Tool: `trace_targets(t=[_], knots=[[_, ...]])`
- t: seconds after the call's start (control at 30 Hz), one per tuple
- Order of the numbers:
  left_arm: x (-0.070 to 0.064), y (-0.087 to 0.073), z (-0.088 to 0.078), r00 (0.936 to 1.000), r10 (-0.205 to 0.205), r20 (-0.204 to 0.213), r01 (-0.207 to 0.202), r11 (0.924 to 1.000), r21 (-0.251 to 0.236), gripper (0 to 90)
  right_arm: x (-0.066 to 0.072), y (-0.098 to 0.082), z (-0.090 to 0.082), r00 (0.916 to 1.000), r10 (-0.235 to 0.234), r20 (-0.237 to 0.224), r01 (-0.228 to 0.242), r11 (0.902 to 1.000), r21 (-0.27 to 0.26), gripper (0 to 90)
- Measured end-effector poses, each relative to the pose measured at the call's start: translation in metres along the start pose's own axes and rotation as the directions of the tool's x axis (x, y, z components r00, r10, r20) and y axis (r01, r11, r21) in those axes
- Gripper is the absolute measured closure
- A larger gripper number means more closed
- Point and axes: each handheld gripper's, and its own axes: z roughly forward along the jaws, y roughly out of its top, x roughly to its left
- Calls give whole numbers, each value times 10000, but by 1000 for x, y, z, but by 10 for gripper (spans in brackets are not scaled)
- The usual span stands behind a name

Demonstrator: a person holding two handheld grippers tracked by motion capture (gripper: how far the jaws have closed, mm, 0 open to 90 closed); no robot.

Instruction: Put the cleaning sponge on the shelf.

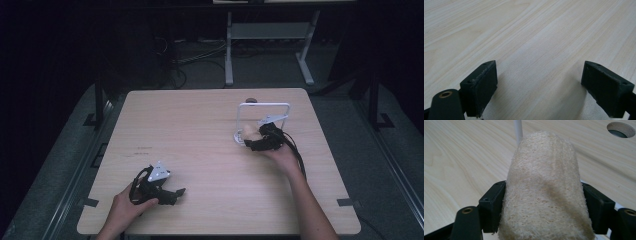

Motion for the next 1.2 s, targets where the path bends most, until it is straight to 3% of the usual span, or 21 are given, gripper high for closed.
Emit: trace_targets(t=[0.5,1.2], knots=[[0,0,0,10000,2,-4,-2,10000,9,129,-5,0,15,9999,-34,114,30,9994,349,277],[0,0,0,10000,0,-4,0,10000,7,129,-4,-1,16,9999,-123,85,119,9990,428,243]])
